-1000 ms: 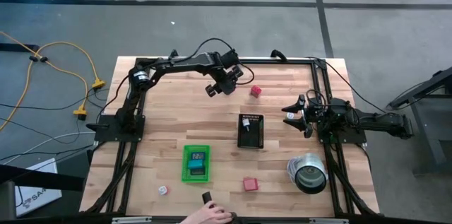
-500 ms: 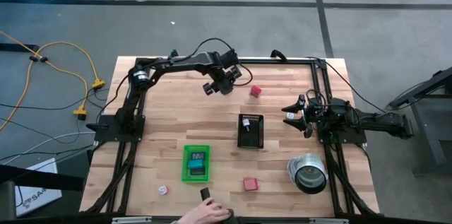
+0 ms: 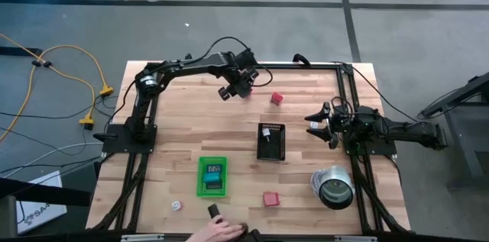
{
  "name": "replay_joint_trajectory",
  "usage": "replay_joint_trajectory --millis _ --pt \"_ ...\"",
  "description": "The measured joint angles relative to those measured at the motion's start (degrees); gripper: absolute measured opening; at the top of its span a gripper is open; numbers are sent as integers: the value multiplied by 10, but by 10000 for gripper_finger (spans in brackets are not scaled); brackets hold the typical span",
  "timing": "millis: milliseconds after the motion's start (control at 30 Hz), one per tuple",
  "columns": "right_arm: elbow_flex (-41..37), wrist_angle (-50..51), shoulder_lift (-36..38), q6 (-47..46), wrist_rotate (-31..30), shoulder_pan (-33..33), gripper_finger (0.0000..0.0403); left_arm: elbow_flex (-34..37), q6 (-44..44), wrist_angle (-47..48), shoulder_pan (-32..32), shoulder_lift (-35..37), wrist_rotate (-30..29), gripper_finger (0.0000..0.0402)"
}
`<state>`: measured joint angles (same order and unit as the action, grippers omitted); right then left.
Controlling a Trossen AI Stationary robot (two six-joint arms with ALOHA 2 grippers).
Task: Pick & Place Office items
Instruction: Put the bottom orange charger adapter into the black bin
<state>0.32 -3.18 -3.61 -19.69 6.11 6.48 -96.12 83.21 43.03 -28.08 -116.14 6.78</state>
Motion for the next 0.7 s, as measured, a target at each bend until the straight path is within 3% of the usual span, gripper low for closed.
replay_joint_trajectory --millis 233,467,700 --pt "0 0 0 0 0 0 248 -1 -162 44 5 38 -11 194" --pt "0 0 0 0 0 0 248 -1 -290 129 5 42 27 194" --pt "0 0 0 0 0 0 248 -1 -426 176 43 89 -11 194"
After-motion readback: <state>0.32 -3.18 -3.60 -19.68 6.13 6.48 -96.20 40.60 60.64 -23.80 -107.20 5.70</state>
